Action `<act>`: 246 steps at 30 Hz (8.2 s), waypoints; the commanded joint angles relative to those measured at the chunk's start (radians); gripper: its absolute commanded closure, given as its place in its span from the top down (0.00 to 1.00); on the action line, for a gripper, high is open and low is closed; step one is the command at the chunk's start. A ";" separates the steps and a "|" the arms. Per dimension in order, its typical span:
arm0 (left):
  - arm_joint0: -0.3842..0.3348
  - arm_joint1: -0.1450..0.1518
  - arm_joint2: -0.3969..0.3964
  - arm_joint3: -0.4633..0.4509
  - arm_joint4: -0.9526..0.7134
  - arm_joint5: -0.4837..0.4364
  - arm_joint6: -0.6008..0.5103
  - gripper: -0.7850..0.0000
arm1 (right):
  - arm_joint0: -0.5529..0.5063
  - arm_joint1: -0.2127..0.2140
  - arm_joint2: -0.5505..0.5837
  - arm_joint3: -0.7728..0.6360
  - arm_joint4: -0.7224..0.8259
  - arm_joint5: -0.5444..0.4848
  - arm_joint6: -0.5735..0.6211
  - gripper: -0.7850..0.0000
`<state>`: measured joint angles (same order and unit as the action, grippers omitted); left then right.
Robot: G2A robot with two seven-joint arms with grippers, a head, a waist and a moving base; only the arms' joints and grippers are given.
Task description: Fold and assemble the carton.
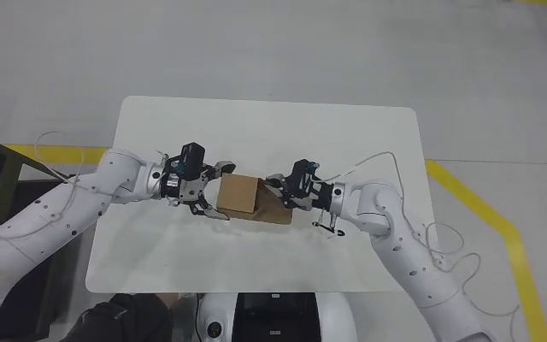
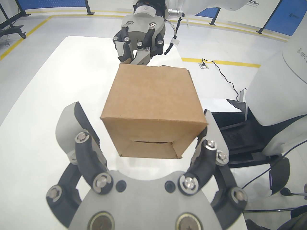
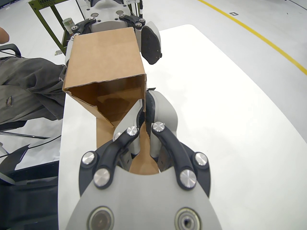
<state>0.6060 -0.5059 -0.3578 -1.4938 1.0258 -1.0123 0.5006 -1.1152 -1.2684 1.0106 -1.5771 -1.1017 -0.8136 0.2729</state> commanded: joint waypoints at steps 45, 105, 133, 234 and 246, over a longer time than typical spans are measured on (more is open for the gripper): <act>-0.130 0.007 0.188 0.029 -0.013 0.000 0.044 0.78 | 0.038 0.009 -0.065 0.017 0.008 0.026 0.029 0.00; -0.128 0.020 0.188 0.050 0.167 0.000 0.307 0.65 | -0.075 0.019 -0.070 -0.084 -0.026 0.221 -0.080 0.71; -0.132 0.032 0.188 0.036 0.145 0.000 0.307 0.71 | -0.136 0.059 0.023 -0.139 0.003 0.007 -0.074 0.73; -0.081 0.086 0.111 -0.038 0.153 0.000 0.307 0.68 | -0.067 0.076 -0.037 0.194 1.418 0.301 0.668 0.34; -0.087 0.062 0.135 -0.008 0.182 0.000 0.307 0.69 | -0.047 0.065 -0.067 0.186 1.400 0.271 0.635 0.35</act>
<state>0.5203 -0.4414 -0.2258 -1.5057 1.2052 -1.0123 0.8078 -1.1633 -1.2033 0.9432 -1.3903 0.3096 -0.5409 0.9126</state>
